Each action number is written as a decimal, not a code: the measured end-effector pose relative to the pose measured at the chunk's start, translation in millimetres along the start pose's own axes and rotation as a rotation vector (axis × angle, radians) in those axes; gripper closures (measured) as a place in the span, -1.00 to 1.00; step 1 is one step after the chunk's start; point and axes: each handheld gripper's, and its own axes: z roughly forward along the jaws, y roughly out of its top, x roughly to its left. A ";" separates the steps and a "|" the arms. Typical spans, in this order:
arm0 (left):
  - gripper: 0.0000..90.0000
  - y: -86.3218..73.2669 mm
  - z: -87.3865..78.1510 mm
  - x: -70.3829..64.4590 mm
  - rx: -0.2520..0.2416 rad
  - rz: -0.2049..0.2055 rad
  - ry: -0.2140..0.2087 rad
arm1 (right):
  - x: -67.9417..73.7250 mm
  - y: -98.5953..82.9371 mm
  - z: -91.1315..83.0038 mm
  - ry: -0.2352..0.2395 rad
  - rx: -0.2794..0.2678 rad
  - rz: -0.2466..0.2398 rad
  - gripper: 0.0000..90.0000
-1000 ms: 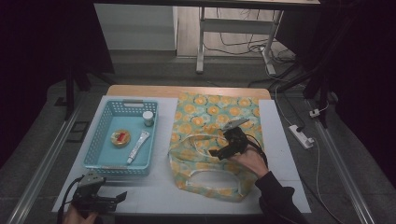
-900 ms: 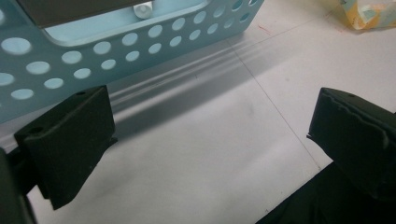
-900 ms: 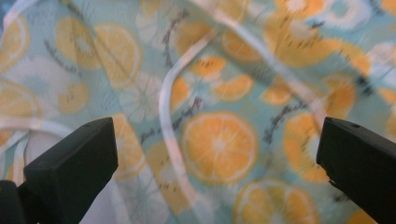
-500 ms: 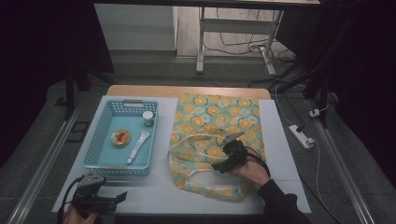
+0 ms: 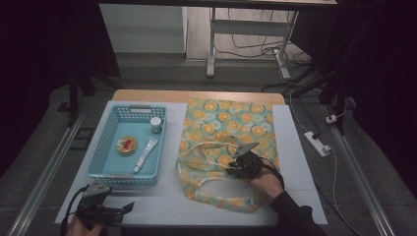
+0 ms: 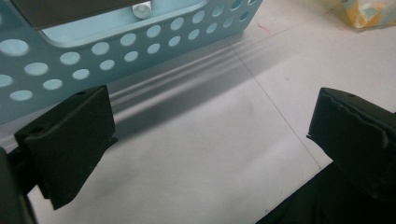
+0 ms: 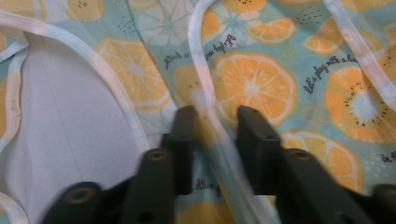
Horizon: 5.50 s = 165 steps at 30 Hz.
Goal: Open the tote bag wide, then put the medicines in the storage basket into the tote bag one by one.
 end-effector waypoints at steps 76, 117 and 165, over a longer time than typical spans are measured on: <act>-0.98 -2.2 -1.7 2.7 0.004 -0.016 -0.020 | -32.7 93.2 -59.5 -0.014 -0.263 0.126 0.99; -1.00 -1.3 -2.2 3.7 -0.002 -0.032 -0.048 | -35.7 92.4 -63.5 0.007 -0.272 0.127 0.99; -1.00 51.5 -26.0 15.8 -0.107 0.015 -0.083 | -37.8 90.3 -63.7 0.031 -0.263 0.121 0.99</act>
